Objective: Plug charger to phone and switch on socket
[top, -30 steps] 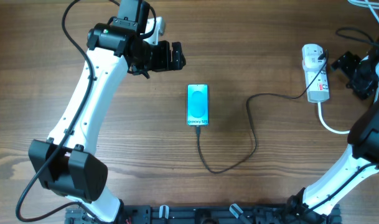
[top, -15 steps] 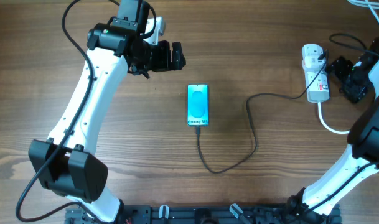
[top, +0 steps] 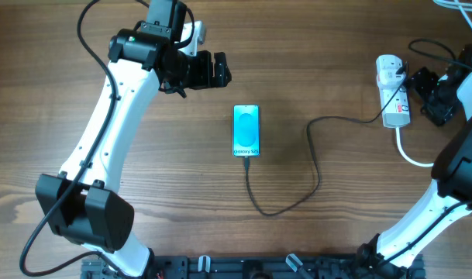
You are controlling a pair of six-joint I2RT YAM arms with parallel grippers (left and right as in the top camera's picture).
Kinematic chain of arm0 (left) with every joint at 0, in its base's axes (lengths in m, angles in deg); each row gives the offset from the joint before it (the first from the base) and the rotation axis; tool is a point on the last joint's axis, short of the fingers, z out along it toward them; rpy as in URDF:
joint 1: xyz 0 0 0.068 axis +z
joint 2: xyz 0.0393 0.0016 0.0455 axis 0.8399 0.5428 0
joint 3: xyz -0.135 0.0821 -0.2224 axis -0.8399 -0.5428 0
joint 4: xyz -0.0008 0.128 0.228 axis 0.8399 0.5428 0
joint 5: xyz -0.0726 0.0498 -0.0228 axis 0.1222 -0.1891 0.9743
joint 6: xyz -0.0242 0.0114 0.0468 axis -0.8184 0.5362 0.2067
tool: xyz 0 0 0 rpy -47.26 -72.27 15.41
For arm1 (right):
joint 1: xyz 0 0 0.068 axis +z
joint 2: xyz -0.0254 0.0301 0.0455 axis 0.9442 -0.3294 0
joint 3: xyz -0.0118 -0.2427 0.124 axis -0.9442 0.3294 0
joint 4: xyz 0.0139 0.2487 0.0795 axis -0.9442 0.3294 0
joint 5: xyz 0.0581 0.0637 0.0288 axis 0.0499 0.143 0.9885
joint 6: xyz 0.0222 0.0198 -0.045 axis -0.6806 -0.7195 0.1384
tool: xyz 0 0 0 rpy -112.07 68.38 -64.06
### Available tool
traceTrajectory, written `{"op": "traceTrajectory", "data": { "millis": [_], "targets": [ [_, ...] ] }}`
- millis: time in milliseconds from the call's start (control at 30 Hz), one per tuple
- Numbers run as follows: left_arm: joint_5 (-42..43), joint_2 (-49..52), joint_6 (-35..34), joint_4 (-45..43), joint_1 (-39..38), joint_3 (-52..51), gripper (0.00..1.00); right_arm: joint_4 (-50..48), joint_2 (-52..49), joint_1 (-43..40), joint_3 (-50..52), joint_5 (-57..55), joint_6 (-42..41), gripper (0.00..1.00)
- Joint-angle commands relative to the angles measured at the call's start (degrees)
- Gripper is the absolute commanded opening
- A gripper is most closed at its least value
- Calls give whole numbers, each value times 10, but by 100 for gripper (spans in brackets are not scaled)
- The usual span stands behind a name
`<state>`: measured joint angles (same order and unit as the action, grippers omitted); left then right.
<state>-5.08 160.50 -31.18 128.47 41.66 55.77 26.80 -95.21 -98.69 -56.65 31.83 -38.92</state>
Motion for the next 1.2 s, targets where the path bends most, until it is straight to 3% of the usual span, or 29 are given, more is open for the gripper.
{"op": "traceTrajectory", "data": {
  "millis": [0,433,700,900,1167],
  "targets": [
    [-4,1,3,0,0,-2,100,9,-11,5,5,11,-1,100],
    [-4,1,3,0,0,-2,100,21,-11,34,6,10,12,100],
    [-3,1,3,0,0,-2,100,92,0,19,-7,10,-13,100],
    [-3,1,3,0,0,-2,100,181,87,-30,-9,10,-47,100],
    [-4,1,3,0,0,-2,100,288,212,-47,0,12,-2,100]
  ]
}}
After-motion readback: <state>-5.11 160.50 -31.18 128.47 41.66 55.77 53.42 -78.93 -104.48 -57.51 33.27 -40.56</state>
